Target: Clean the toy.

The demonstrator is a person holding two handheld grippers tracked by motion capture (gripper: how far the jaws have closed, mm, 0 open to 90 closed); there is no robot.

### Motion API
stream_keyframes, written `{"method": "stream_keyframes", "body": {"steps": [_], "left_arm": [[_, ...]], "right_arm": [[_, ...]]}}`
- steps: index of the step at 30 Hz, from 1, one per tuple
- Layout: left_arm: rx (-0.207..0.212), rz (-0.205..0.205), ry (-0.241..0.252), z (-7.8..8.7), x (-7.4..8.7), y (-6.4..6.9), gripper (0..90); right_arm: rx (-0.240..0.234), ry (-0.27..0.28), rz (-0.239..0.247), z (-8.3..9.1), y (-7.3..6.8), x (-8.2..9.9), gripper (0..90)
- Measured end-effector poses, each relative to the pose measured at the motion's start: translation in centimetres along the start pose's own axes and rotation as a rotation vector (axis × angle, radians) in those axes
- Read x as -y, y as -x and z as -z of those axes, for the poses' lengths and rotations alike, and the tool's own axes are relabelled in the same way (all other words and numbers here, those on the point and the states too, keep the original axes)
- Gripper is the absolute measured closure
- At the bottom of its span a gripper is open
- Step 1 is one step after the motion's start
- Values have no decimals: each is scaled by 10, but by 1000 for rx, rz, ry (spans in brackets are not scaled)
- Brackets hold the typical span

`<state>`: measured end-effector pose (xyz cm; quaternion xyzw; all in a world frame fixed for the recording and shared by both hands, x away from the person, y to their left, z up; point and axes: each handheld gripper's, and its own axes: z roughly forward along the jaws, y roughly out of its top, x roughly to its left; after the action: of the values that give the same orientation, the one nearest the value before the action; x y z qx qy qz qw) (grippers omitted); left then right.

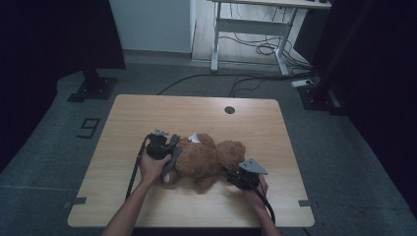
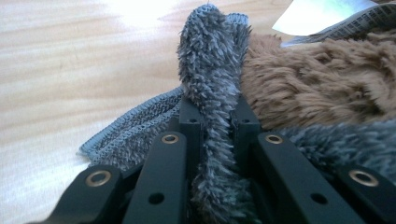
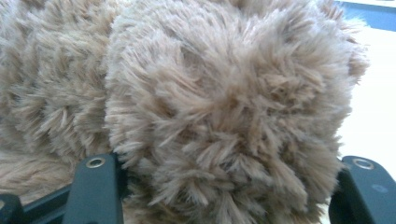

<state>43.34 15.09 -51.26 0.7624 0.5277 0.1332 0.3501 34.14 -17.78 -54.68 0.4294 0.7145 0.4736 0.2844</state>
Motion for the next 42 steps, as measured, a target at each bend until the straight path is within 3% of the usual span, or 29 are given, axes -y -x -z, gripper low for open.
{"method": "stream_keyframes", "body": {"steps": [4,9,11,15,17,19,22,29,32,35,38,42], "left_arm": [[14,24,33,5,-9,-5,788],[36,11,99,27,-26,-1,785],[53,-11,121,34,-35,6,784],[112,-55,152,40,-57,34,781],[125,-79,148,35,-64,50,779],[127,-114,108,23,-65,66,777],[111,-140,55,4,-56,78,773],[97,-199,101,12,-33,83,785],[79,-234,135,18,-19,89,788],[68,-254,172,25,-5,94,790],[63,-277,204,32,7,99,791],[46,-310,245,37,19,106,791]], "right_arm": [[6,5,-22,-10,4,-4,357],[10,2,-26,-14,4,-6,356],[9,2,-26,-14,4,-6,356],[13,1,-28,-14,4,-6,352],[15,4,-31,-14,3,-6,350],[14,5,-30,-13,4,-6,346],[13,4,-30,-12,3,-5,341],[19,4,-16,-9,0,-4,320],[31,-5,-2,-5,-2,-3,256],[30,-13,-29,3,-1,-3,142],[-22,-13,-54,11,3,-4,107],[-91,41,-79,28,10,-11,91]]}}
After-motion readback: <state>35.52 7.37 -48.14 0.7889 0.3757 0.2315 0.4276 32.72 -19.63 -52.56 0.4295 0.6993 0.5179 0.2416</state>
